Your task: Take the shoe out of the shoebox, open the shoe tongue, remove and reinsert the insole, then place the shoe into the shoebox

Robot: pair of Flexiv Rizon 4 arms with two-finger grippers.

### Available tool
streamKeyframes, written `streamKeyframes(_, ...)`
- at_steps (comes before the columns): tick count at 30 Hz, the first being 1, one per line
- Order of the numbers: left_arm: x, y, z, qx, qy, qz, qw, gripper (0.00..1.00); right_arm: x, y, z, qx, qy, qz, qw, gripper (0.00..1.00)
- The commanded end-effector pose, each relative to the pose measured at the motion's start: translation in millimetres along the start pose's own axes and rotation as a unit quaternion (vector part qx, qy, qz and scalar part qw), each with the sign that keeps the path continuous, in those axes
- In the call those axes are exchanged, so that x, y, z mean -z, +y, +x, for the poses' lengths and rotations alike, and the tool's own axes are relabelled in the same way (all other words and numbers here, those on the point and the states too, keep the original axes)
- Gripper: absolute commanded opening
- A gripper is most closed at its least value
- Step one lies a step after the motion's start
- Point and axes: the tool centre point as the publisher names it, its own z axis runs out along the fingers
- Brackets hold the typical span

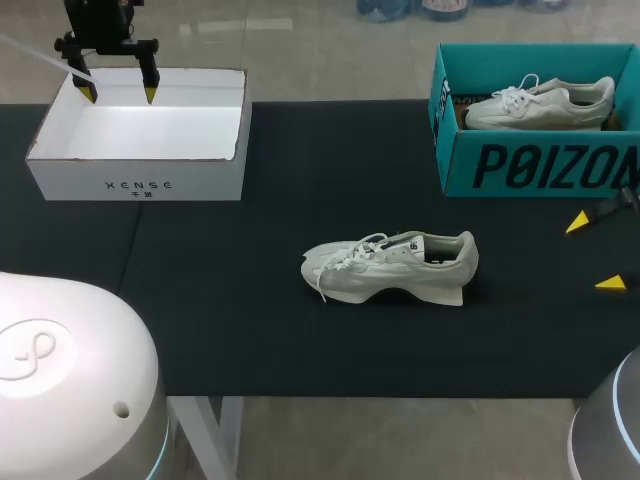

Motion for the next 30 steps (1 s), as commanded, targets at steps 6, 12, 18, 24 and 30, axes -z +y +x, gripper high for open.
streamKeyframes(6, 0.0, 0.0, 0.1, 0.0, 0.0, 0.0, 1.0, 1.0, -16.7, 2.4, -12.7, -0.04, -0.015, 0.001, 0.999, 1.0)
streamKeyframes(12, 0.0, 0.0, 0.1, 0.0, 0.0, 0.0, 1.0, 1.0, -27.2, 4.1, -17.6, -0.072, -0.038, -0.002, 0.997, 1.0)
streamKeyframes(18, 0.0, 0.0, 0.1, 0.0, 0.0, 0.0, 1.0, 1.0, -32.0, 2.6, -15.5, -0.095, -0.051, -0.014, 0.994, 1.0)
streamKeyframes(24, 0.0, 0.0, 0.1, 0.0, 0.0, 0.0, 1.0, 1.0, -38.6, 3.3, -17.8, -0.109, -0.059, -0.014, 0.992, 1.0)
streamKeyframes(30, 0.0, 0.0, 0.1, 0.0, 0.0, 0.0, 1.0, 1.0, -49.9, -2.4, -22.4, -0.131, -0.055, -0.025, 0.99, 1.0)
